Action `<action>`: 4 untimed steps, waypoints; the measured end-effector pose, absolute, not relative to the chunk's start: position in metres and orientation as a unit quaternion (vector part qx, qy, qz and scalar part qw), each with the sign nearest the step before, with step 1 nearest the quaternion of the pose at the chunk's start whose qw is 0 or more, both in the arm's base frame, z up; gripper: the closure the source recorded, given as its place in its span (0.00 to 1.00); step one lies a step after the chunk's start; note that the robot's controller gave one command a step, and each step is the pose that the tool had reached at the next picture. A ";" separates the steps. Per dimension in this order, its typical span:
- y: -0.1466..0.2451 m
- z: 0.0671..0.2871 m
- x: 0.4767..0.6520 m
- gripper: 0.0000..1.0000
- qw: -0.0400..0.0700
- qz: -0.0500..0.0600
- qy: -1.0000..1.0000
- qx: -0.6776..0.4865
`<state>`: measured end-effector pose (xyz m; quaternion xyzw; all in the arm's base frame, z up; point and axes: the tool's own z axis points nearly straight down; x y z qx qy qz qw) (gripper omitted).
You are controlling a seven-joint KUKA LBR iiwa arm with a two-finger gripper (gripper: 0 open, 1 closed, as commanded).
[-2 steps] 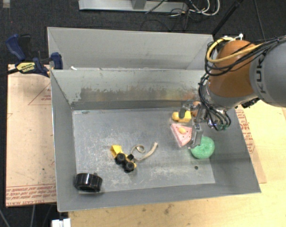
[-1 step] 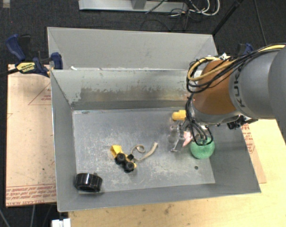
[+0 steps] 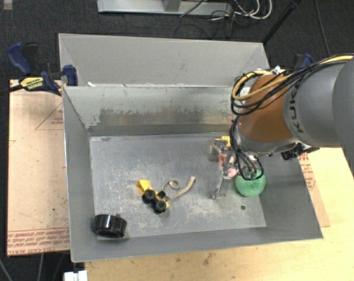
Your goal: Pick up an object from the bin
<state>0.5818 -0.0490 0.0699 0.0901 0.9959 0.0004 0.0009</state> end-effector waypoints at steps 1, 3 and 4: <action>-0.049 0.070 0.582 0.00 0.001 0.000 0.996 0.090; 0.031 0.072 0.588 0.00 0.001 0.002 0.999 0.051; 0.026 0.071 0.545 0.00 0.002 0.001 0.998 0.057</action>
Offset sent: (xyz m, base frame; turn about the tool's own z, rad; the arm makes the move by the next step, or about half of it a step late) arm 0.0325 0.1443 0.0086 -0.0827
